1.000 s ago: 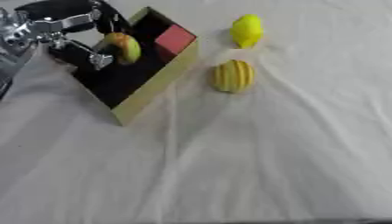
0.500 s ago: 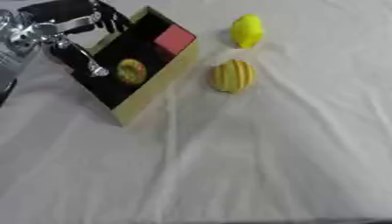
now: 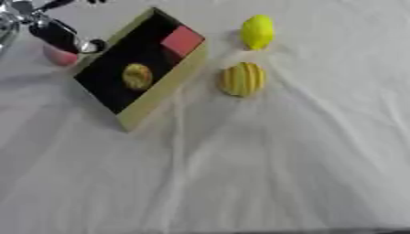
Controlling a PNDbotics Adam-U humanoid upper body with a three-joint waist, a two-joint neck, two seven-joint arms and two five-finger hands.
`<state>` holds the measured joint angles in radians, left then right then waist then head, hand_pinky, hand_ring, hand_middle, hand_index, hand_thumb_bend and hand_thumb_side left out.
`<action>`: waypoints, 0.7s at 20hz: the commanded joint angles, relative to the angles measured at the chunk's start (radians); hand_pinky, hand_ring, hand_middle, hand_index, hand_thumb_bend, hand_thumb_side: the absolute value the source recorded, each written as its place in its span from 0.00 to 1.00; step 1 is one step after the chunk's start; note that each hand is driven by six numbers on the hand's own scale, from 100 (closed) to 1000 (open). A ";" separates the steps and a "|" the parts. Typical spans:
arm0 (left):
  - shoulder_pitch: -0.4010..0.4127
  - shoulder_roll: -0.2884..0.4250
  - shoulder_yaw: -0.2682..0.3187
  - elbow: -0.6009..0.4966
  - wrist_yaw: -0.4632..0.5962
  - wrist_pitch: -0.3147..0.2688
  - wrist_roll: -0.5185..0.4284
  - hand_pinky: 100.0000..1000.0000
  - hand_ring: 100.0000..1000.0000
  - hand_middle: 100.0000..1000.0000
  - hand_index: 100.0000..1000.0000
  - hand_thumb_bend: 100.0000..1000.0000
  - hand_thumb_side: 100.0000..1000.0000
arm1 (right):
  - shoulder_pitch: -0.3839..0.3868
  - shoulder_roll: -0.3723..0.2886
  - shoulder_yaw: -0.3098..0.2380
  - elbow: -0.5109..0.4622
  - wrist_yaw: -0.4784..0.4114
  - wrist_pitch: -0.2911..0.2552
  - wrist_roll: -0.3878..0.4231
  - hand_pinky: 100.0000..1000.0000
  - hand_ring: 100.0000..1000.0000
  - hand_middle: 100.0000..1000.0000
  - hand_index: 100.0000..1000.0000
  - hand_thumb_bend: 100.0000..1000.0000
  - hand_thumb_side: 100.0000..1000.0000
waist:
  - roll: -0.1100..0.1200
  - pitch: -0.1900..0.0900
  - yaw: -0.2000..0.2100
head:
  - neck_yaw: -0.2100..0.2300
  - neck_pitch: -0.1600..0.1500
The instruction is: Pick up objects on the table and place them in the box.
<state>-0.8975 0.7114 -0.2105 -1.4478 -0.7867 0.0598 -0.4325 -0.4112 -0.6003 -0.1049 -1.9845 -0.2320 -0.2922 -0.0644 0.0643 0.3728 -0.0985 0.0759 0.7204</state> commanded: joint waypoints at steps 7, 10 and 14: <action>-0.024 0.054 0.077 0.202 -0.047 0.006 0.028 0.75 0.74 0.70 0.86 0.57 0.00 | -0.001 -0.024 -0.013 -0.015 0.006 0.001 -0.001 0.89 0.81 0.62 0.85 0.00 0.65 | -0.004 -0.013 0.001 | -0.008 -0.016; -0.030 0.039 0.080 0.251 -0.047 0.002 0.022 0.75 0.74 0.71 0.87 0.57 0.00 | -0.002 -0.023 -0.012 -0.015 0.006 0.001 0.001 0.89 0.81 0.62 0.85 0.00 0.65 | -0.006 -0.009 -0.001 | -0.006 -0.018; -0.044 0.015 0.082 0.310 -0.037 -0.003 0.024 0.75 0.74 0.71 0.87 0.55 0.00 | -0.004 -0.021 -0.011 -0.015 0.005 0.001 0.003 0.89 0.81 0.62 0.85 0.00 0.65 | -0.008 -0.006 -0.005 | 0.001 -0.023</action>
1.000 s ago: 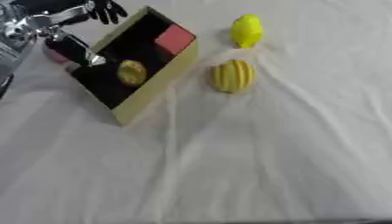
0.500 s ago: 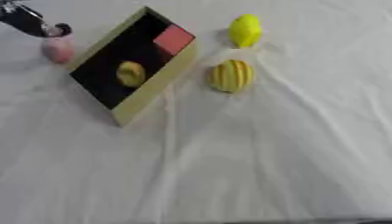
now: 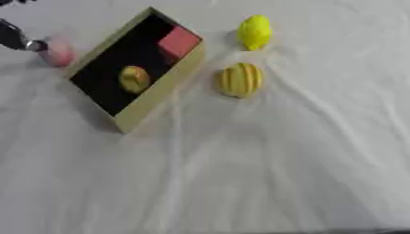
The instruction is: Pick up objects on the table and place them in the box.
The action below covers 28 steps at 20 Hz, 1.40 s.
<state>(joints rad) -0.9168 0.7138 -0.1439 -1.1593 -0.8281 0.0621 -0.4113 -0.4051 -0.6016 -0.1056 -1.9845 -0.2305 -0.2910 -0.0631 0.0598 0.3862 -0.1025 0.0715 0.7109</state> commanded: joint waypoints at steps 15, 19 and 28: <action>-0.064 -0.044 0.028 0.197 -0.141 0.017 0.061 0.67 0.69 0.64 0.80 0.49 0.00 | -0.011 -0.012 -0.009 -0.015 0.001 0.003 0.007 0.89 0.81 0.62 0.85 0.00 0.65 | -0.005 -0.008 -0.011 | 0.017 -0.024; -0.063 -0.049 0.026 0.200 -0.165 0.000 0.041 0.58 0.55 0.50 0.66 0.44 0.00 | -0.009 -0.010 -0.010 -0.015 0.000 0.004 0.007 0.89 0.81 0.62 0.85 0.00 0.65 | -0.006 -0.008 -0.011 | 0.017 -0.021; -0.049 -0.041 0.006 0.150 -0.060 -0.066 0.001 0.52 0.45 0.38 0.54 0.33 0.00 | -0.004 -0.008 -0.011 -0.015 0.001 0.013 0.004 0.89 0.81 0.62 0.85 0.00 0.65 | -0.006 -0.010 -0.009 | 0.019 -0.017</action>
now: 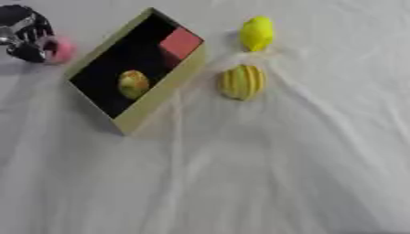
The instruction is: Pick up objects on the table and place them in the box.
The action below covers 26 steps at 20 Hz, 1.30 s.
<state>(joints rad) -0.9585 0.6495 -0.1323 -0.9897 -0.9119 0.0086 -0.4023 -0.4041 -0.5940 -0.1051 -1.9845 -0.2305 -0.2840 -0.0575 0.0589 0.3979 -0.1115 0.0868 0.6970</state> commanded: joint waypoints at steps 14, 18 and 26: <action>0.013 0.093 -0.016 -0.272 0.048 0.019 0.004 0.47 0.42 0.33 0.49 0.43 0.00 | 0.005 -0.021 -0.013 -0.015 -0.012 0.010 0.000 0.90 0.82 0.61 0.85 0.00 0.66 | 0.001 -0.034 0.001 | -0.007 0.005; 0.033 0.126 -0.030 -0.448 0.053 0.022 -0.041 0.47 0.42 0.33 0.49 0.47 0.00 | 0.006 -0.024 -0.012 -0.015 -0.014 0.009 0.000 0.90 0.82 0.61 0.85 0.00 0.66 | 0.002 -0.039 0.004 | -0.011 0.007; 0.044 0.153 -0.030 -0.624 0.055 0.059 -0.124 0.48 0.43 0.35 0.50 0.45 0.00 | 0.006 -0.027 -0.010 -0.015 -0.018 0.008 0.002 0.90 0.82 0.61 0.85 0.00 0.66 | 0.005 -0.049 0.006 | -0.010 0.007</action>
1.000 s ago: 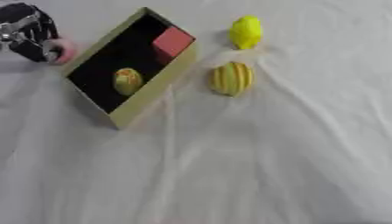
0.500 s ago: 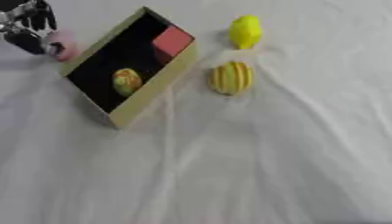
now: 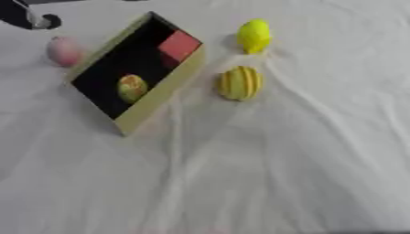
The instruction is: Pick up objects on the table and place them in the box.
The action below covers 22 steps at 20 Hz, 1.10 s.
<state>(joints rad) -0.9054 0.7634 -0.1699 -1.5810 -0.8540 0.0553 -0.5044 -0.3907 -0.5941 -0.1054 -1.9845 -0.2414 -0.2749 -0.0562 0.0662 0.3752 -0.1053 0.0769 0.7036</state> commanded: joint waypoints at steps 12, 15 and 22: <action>-0.030 -0.011 0.010 0.252 -0.139 0.032 -0.169 0.83 0.83 0.76 0.91 0.76 0.00 | -0.008 -0.024 -0.009 -0.015 -0.009 -0.001 0.005 0.90 0.82 0.61 0.85 0.00 0.66 | -0.008 -0.022 0.000 | 0.005 0.003; -0.037 -0.026 0.007 0.292 -0.146 0.023 -0.154 0.82 0.83 0.76 0.91 0.74 0.00 | -0.009 -0.022 -0.008 -0.015 -0.009 0.000 0.008 0.90 0.82 0.61 0.85 0.00 0.66 | -0.010 -0.021 -0.001 | 0.006 0.003; -0.055 -0.060 0.016 0.364 -0.121 0.027 -0.095 0.79 0.80 0.73 0.89 0.64 0.00 | -0.007 -0.019 -0.006 -0.015 -0.010 0.003 0.012 0.90 0.82 0.61 0.86 0.00 0.66 | -0.011 -0.019 -0.004 | 0.009 0.000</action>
<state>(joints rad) -0.9379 0.6844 -0.1682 -1.2189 -0.9801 0.0806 -0.6138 -0.3903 -0.5941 -0.1045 -1.9845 -0.2484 -0.2722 -0.0454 0.0592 0.3758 -0.1094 0.0826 0.7039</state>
